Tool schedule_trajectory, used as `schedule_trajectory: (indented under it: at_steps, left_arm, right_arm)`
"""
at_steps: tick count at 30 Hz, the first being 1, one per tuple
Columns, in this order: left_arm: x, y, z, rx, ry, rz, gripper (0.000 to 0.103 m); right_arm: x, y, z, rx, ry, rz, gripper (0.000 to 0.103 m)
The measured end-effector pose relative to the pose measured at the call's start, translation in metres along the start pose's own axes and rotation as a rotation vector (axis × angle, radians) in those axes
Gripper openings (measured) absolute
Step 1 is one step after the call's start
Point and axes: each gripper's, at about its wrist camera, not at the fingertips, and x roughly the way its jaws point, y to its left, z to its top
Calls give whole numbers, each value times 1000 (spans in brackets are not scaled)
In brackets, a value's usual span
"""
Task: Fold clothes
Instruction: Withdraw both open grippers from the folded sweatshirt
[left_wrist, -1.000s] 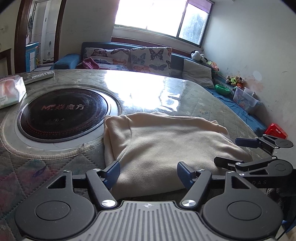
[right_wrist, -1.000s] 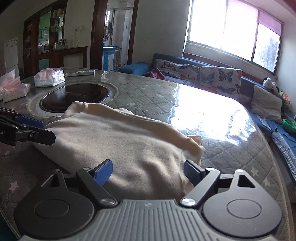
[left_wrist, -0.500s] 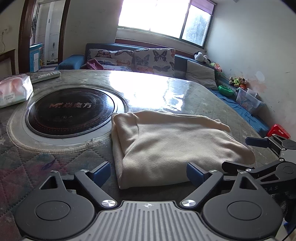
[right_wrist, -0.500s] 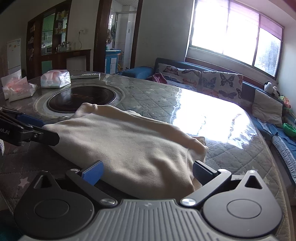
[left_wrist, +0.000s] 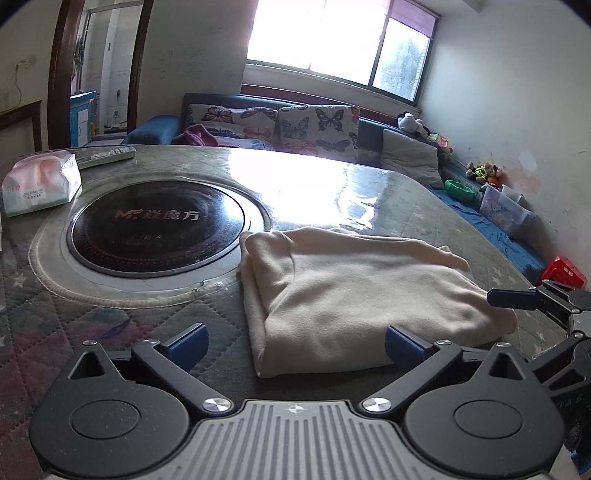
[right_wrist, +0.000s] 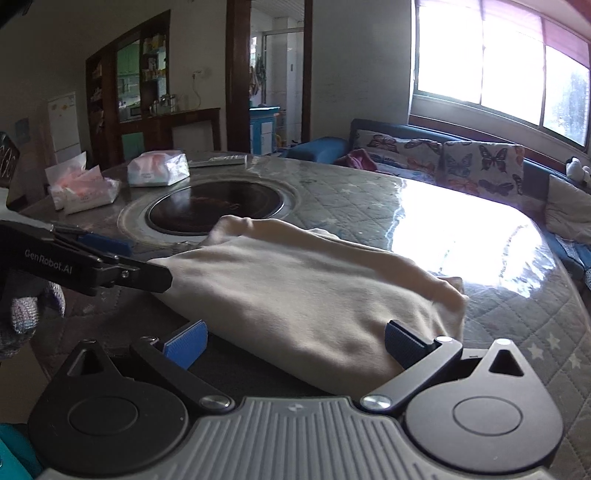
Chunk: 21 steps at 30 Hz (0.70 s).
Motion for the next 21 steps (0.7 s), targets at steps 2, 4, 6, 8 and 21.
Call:
schedule_trajectory:
  at_steps: [2,4,6,8,21]
  left_arm:
    - [1,2,1,-3,15,1,103]
    - [3,3,1,0,24,7,103]
    - [5,2,1,9,27,19,103]
    - [7,2,1,9,38,25,103]
    - [17,5,-6,12,113,62,103]
  right_arm:
    - [2,5,2,-22,5,14,103]
    - [6,12,4,-44,18,34,103]
    - [9,18,4,-69,27,46,103]
    - [13,24,4,-89,36,53,103]
    - [17,39,-19,-166,81,40,103]
